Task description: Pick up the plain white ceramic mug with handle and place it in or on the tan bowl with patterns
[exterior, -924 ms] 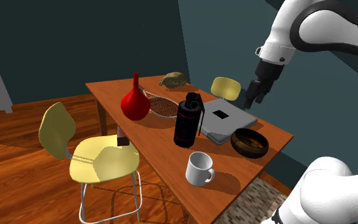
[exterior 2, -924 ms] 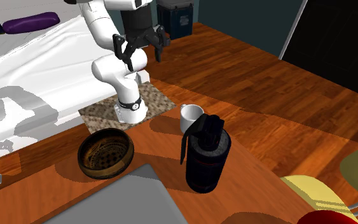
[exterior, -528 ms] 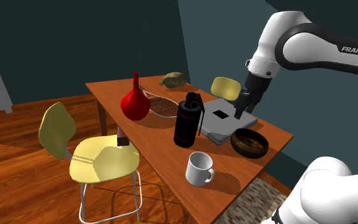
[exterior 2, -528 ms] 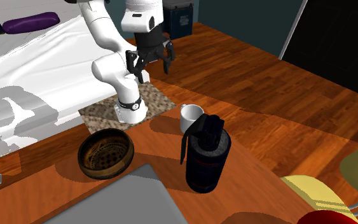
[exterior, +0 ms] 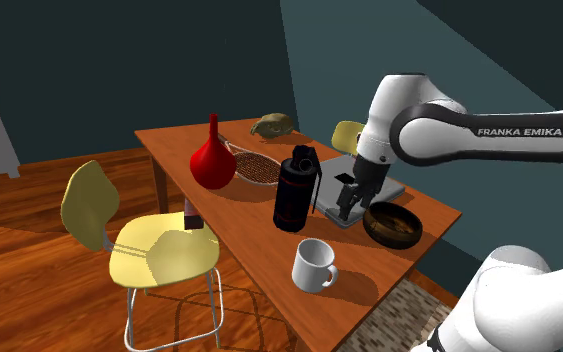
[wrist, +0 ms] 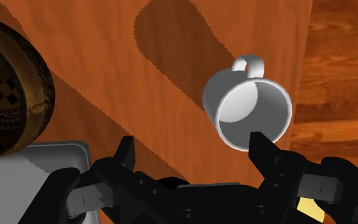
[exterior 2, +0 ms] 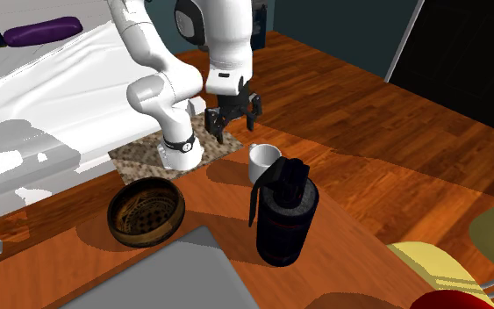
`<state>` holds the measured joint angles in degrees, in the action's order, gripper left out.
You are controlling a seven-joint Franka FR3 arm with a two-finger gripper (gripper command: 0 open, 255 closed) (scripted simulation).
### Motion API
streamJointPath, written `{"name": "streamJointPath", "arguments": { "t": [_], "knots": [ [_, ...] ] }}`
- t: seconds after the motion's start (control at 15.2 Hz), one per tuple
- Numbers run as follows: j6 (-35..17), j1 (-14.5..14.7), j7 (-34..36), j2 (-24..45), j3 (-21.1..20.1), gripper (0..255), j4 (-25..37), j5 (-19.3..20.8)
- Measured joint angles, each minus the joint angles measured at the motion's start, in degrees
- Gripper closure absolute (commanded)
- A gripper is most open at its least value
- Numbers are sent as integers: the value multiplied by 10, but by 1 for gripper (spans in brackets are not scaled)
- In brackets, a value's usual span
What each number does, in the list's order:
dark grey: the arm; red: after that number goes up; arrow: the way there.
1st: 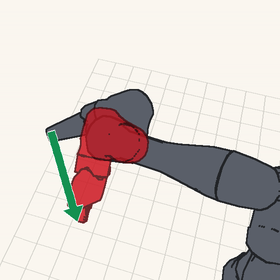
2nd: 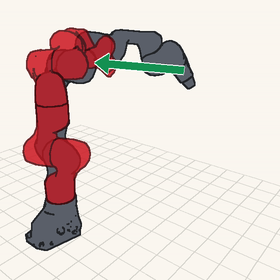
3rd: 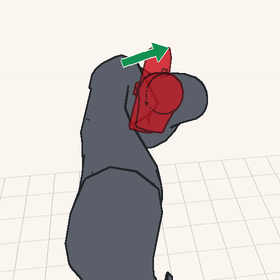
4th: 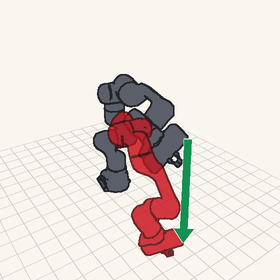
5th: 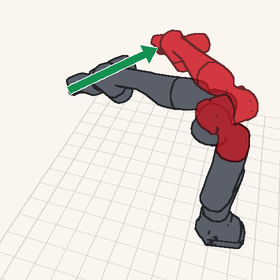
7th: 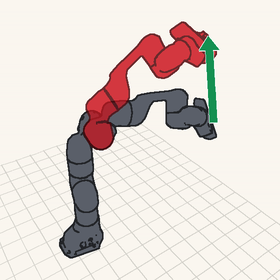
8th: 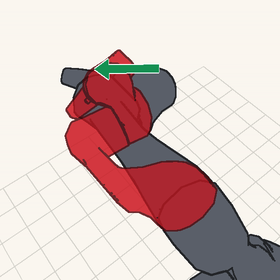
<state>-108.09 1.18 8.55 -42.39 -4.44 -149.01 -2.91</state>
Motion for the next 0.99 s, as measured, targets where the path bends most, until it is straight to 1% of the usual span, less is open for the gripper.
{"name": "streamJointPath", "arguments": {
  "t": [0.2,0.46,0.59,0.73,0.99],
  "knots": [
    [-60,7,21,32,-19,0,-30,-12],
    [-144,15,46,91,-44,0,-58,-25],
    [-174,19,58,115,-54,0,-66,-30],
    [-201,17,59,134,-56,0,-73,-30],
    [-240,18,61,156,-60,0,-89,-31]
  ]
}}
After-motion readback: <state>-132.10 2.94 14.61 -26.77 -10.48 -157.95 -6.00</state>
